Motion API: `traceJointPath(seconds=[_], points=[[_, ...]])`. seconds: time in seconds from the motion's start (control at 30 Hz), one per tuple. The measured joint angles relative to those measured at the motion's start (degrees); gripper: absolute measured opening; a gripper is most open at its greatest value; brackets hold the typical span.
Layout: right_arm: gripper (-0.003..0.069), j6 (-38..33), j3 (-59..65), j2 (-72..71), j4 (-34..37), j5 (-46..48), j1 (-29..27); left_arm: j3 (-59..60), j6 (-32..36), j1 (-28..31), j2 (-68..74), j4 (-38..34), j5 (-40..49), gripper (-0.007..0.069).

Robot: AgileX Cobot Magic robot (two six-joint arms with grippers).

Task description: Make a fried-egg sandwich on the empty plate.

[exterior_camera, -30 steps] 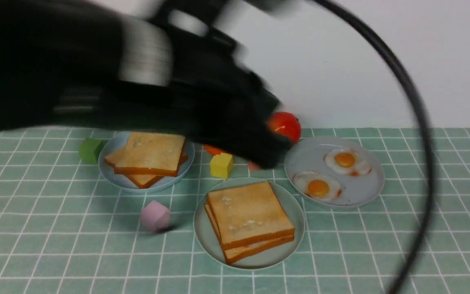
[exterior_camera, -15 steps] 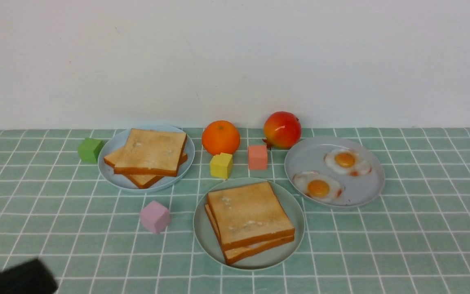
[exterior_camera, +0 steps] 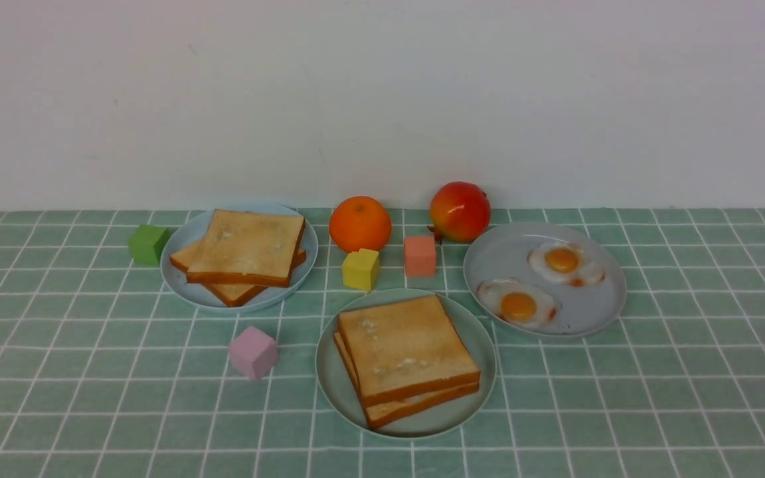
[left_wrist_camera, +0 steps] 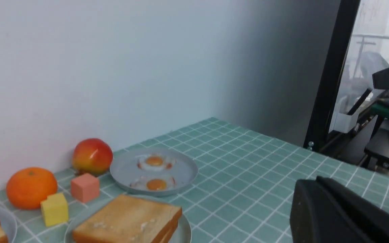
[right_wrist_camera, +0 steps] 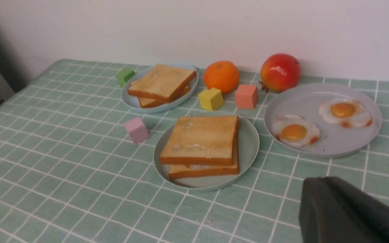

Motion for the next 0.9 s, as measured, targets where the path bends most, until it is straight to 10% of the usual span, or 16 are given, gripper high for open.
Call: traceJointPath(seconds=[0.27,0.57,0.9], points=[[0.0017,-0.4,0.7,0.0,-0.4,1.4,-0.4,0.0,0.0,0.0,0.0,0.0,0.6,-0.0013],[0.0024,-8.7,6.8,-2.2,-5.0,-9.2,-22.6,0.0,0.0,0.0,0.0,0.0,0.9,-0.0013],[0.0001,-8.9,20.8,-8.8,2.0,-16.6,-29.9,0.0,0.0,0.0,0.0,0.0,1.1,-0.0013]])
